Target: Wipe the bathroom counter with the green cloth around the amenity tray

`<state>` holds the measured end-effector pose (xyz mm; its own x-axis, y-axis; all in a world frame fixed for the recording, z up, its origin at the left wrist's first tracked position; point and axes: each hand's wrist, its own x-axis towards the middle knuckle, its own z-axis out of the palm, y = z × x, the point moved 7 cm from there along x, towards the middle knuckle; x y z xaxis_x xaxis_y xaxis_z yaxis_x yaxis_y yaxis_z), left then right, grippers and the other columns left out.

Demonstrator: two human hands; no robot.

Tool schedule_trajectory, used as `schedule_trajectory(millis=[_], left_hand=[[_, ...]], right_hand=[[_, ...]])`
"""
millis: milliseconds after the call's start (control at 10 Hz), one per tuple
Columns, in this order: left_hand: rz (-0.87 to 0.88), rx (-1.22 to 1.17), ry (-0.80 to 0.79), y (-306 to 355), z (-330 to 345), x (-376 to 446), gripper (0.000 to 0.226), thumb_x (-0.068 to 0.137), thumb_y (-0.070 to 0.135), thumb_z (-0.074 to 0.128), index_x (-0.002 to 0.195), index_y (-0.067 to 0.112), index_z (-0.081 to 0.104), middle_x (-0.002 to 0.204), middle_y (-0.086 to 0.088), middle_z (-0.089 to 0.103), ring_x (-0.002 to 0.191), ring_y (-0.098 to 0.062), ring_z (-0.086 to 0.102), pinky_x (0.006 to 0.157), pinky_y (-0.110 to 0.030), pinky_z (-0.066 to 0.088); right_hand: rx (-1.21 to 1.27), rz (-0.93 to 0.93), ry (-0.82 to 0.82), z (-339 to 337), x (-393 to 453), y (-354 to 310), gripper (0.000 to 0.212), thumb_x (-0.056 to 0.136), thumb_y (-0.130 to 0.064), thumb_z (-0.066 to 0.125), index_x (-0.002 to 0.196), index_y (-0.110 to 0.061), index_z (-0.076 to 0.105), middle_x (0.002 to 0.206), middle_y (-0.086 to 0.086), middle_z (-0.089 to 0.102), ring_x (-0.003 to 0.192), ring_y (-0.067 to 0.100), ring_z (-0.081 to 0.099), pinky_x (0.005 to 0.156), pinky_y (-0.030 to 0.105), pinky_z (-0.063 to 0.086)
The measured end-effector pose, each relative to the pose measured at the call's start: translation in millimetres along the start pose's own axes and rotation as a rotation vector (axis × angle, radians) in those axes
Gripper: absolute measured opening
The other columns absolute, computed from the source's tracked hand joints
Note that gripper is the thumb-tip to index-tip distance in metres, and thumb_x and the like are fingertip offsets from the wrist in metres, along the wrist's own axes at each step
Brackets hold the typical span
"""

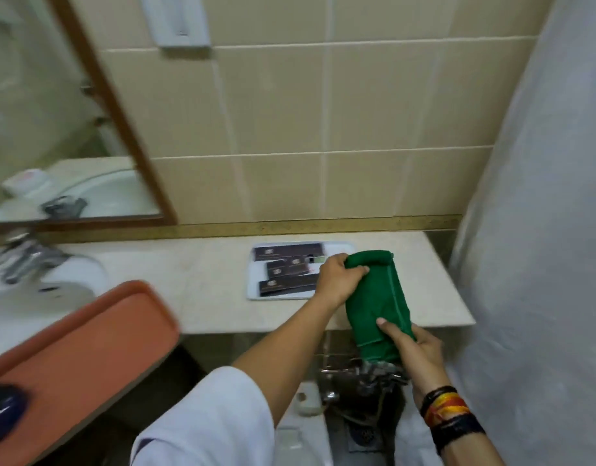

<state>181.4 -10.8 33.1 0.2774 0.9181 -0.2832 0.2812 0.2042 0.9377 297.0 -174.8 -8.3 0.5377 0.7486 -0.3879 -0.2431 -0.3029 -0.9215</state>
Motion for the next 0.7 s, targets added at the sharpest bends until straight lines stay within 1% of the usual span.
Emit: schedule_trajectory(millis=[100,200,300,400,500,600,700], left_hand=[[0.014,-0.010,0.154,-6.6,-114.0,-29.1,0.032,0.090,0.023,0.073,0.120,0.013,0.071,0.118,-0.008,0.075,0.104,-0.024,0.072,0.095,-0.039,0.060],[-0.003,0.002,0.345,-26.6,-231.1,-56.6,0.029,0.090,0.022,0.072,0.118,0.014,0.072,0.115,-0.008,0.076,0.104,-0.025,0.073,0.095,-0.039,0.060],[-0.069,-0.057,0.491,-65.7,-336.8,-79.6,0.025,0.093,0.017,0.070,0.117,0.010,0.071,0.112,-0.009,0.076,0.097,-0.023,0.073,0.090,-0.038,0.062],[-0.114,-0.100,0.600,-104.2,-410.9,-99.7,0.018,0.096,0.010,0.064,0.113,0.011,0.067,0.108,-0.009,0.074,0.079,-0.015,0.068,0.064,-0.021,0.057],[-0.140,-0.116,0.600,-133.4,-444.1,-103.8,0.029,0.096,0.004,0.058,0.124,0.008,0.064,0.116,-0.014,0.072,0.090,-0.022,0.067,0.076,-0.026,0.056],[-0.164,-0.009,0.514,-147.3,-450.8,-100.6,0.053,0.099,0.011,0.055,0.151,0.014,0.047,0.146,-0.010,0.057,0.127,-0.027,0.059,0.103,-0.033,0.050],[-0.127,0.256,0.553,-150.0,-445.7,-107.8,0.063,0.102,0.020,0.050,0.161,0.018,0.029,0.165,-0.007,0.036,0.149,-0.028,0.038,0.123,-0.041,0.033]], right_hand=[[-0.049,0.011,-0.147,90.4,-30.2,-1.4,0.015,0.087,-0.016,0.076,0.098,-0.006,0.078,0.089,0.012,0.081,0.085,0.028,0.078,0.084,0.039,0.061],[-0.159,0.006,-0.276,184.2,-55.3,3.2,0.020,0.087,-0.011,0.077,0.104,0.001,0.075,0.088,0.015,0.079,0.078,0.029,0.076,0.067,0.037,0.065],[-0.259,-0.019,-0.391,279.1,-81.3,11.7,0.024,0.087,-0.007,0.077,0.106,0.006,0.071,0.095,0.024,0.076,0.076,0.034,0.075,0.059,0.042,0.065],[-0.364,-0.024,-0.457,353.7,-100.5,26.6,0.026,0.087,-0.007,0.078,0.106,0.009,0.070,0.103,0.027,0.075,0.084,0.040,0.076,0.067,0.051,0.064],[-0.443,0.002,-0.444,397.4,-106.5,40.9,0.020,0.086,-0.005,0.077,0.101,0.006,0.069,0.106,0.023,0.073,0.069,0.033,0.073,0.050,0.037,0.063],[-0.527,0.024,-0.428,413.9,-103.7,52.7,0.025,0.086,-0.006,0.076,0.109,0.002,0.070,0.108,0.018,0.071,0.067,0.030,0.072,0.062,0.041,0.065],[-0.681,-0.211,-0.334,398.5,-105.6,40.2,0.028,0.089,-0.018,0.071,0.113,-0.005,0.076,0.109,0.014,0.077,0.095,0.032,0.075,0.092,0.042,0.060]])
